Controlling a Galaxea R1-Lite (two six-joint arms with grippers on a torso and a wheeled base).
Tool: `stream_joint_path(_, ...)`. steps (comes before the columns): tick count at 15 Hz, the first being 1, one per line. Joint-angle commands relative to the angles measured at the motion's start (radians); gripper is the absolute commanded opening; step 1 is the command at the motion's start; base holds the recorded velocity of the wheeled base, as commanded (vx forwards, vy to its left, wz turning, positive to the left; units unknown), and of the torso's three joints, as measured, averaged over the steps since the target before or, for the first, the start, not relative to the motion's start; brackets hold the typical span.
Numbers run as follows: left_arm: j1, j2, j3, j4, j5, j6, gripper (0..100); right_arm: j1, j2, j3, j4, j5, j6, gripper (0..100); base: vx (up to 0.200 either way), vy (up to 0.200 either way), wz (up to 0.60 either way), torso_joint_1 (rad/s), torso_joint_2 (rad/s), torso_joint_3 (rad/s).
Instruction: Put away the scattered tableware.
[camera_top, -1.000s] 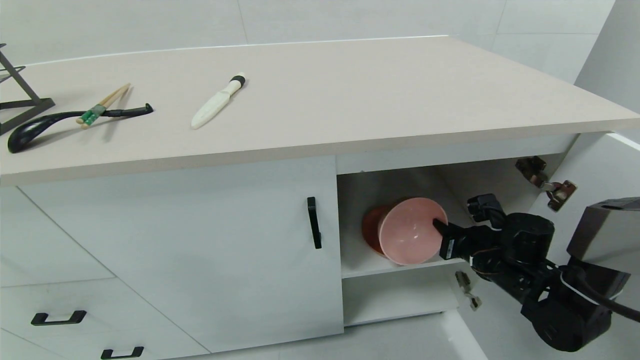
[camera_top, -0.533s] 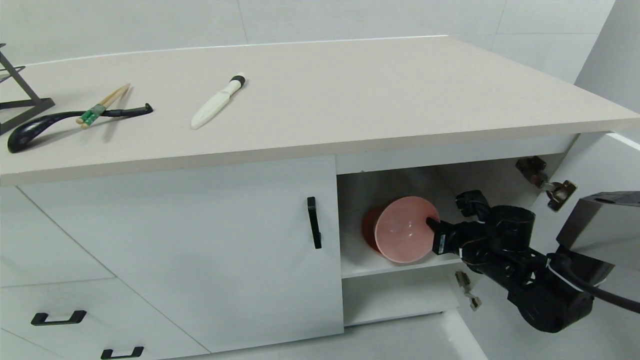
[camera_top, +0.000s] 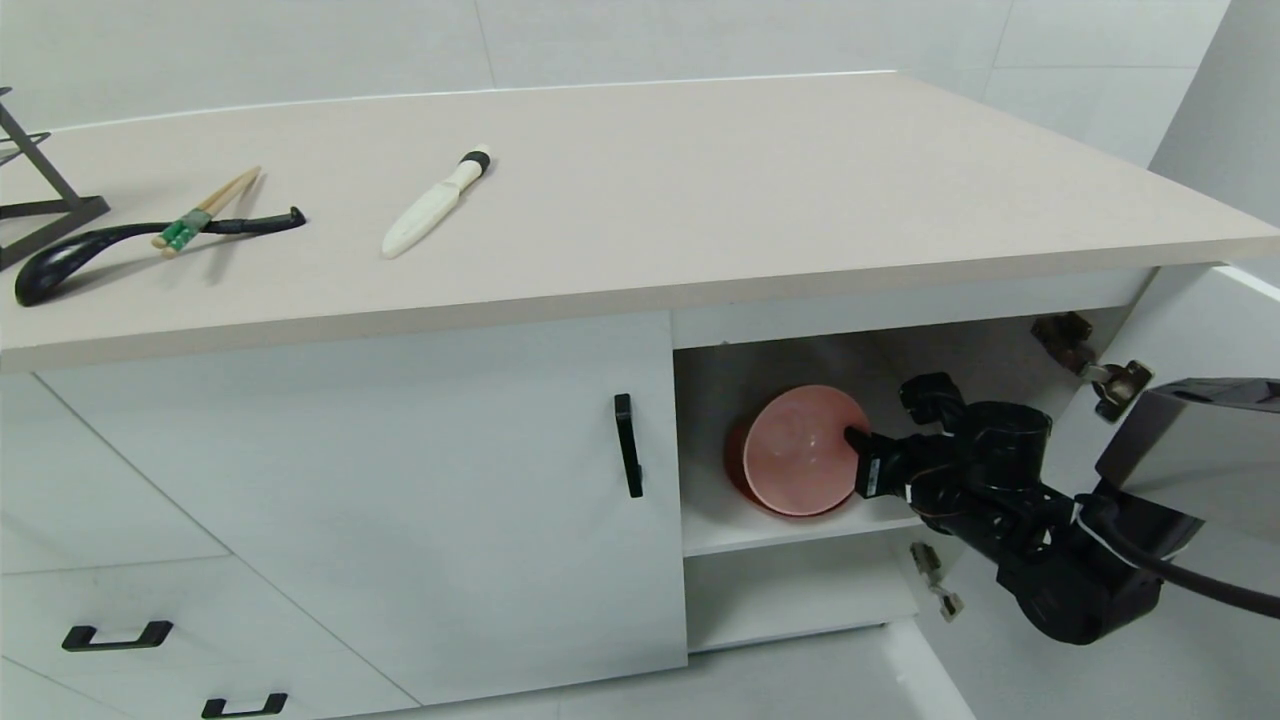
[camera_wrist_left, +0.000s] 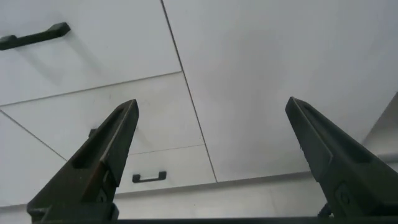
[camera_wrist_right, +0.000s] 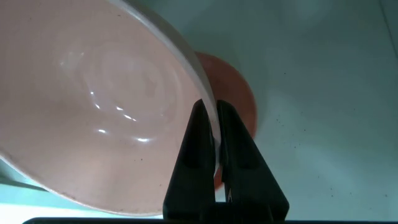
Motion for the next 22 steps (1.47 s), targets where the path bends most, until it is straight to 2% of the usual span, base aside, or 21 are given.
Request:
stream_joint_path(1,-0.001,0.002,0.000,0.015,-0.077,-0.028,100,0.001,0.008,-0.005,0.000,0.000,0.000,0,0.000,0.000,0.00,0.000,0.00,0.000)
stream_joint_path(2,-0.001,0.002,0.000,0.015,-0.156,-0.033,100,0.001,0.008,-0.005,0.002,0.000,0.000,0,0.000,0.000,0.00,0.000,0.00,0.000)
stream_joint_path(15,-0.001,0.002,0.000,0.016,-0.156,-0.033,100,0.016,0.013,0.031,-0.023,0.000,0.000,0,0.000,0.000,0.00,0.000,0.00,0.000)
stream_joint_path(16,-0.001,0.002,0.000,0.016,-0.156,-0.033,100,0.017,0.014,0.035,-0.025,0.002,0.000,100,0.000,0.000,0.00,0.000,0.00,0.000)
stream_joint_path(22,-0.001,0.002,0.000,0.016,-0.156,-0.033,100,0.039,0.004,0.042,-0.058,0.002,-0.004,100,0.000,0.000,0.00,0.000,0.00,0.000)
